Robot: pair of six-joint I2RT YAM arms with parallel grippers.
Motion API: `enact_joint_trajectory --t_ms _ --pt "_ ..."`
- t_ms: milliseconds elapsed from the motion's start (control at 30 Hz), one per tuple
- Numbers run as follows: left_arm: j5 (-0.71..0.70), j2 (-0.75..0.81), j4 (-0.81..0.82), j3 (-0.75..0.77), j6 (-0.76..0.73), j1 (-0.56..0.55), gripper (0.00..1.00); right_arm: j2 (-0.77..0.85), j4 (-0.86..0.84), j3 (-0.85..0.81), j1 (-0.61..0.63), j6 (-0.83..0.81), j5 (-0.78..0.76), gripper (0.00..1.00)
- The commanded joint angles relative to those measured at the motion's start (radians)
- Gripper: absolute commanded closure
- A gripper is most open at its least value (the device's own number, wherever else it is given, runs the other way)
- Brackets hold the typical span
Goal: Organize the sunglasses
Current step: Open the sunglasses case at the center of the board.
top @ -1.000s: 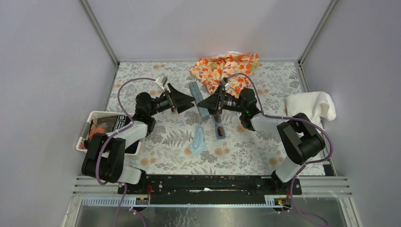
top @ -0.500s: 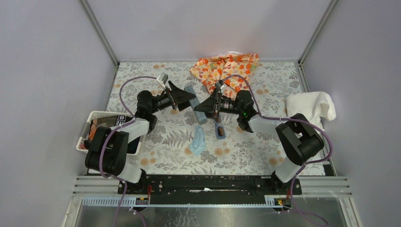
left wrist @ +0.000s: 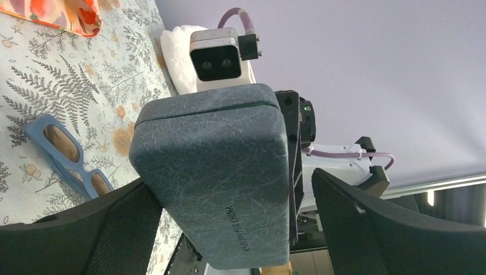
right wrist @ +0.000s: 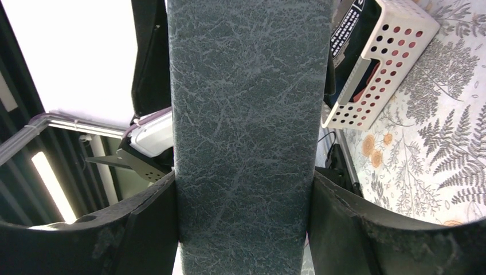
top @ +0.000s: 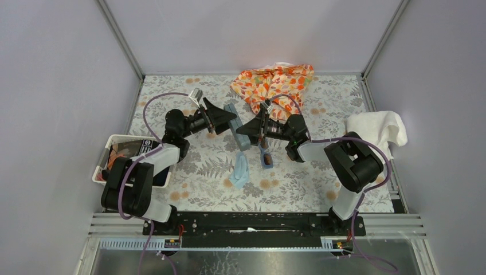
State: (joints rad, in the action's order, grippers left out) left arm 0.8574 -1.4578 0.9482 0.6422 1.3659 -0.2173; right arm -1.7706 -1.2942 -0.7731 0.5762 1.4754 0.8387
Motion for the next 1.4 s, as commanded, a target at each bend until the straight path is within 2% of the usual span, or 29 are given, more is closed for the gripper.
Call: enact_joint_trajectory --t_ms 0,167,300,367,400,467,500,700,867,1100,1367 --pt "-0.003 0.031 0.008 0.012 -0.036 -0.004 0.05 -0.012 -0.142 0.007 0.008 0.078 0.004 0.57" --pt "-0.015 0.025 0.011 0.006 -0.028 -0.004 0.37 -0.009 -0.14 0.01 0.007 0.076 0.002 0.57" --pt "-0.015 0.008 0.018 0.008 -0.014 -0.004 0.73 -0.004 -0.122 0.024 0.008 0.067 0.0 0.57" --pt "-0.006 0.001 0.026 0.01 -0.009 0.0 0.96 -0.005 -0.147 0.041 0.001 0.088 -0.015 0.56" --pt "0.001 -0.001 0.028 0.01 -0.008 0.002 1.0 -0.015 -0.201 0.055 -0.006 0.127 -0.028 0.54" --pt "0.015 -0.005 0.064 -0.004 0.003 0.01 1.0 -0.064 -0.395 0.077 -0.027 0.264 -0.065 0.51" --pt "0.02 -0.007 0.09 -0.014 0.011 0.015 1.0 -0.077 -0.418 0.072 -0.035 0.299 -0.063 0.5" --pt "0.075 -0.033 0.266 -0.04 0.063 0.031 1.0 -0.074 -0.419 0.057 -0.036 0.359 -0.088 0.49" --pt "0.092 -0.024 0.334 -0.049 0.056 0.036 1.0 -0.06 -0.42 0.054 -0.037 0.463 -0.159 0.47" --pt "0.128 -0.005 0.341 -0.049 0.009 0.038 1.0 -0.053 -0.42 0.052 -0.035 0.552 -0.231 0.47" --pt "0.127 0.015 0.351 -0.075 -0.014 0.039 1.0 -0.06 -0.419 0.07 -0.035 0.605 -0.265 0.42"
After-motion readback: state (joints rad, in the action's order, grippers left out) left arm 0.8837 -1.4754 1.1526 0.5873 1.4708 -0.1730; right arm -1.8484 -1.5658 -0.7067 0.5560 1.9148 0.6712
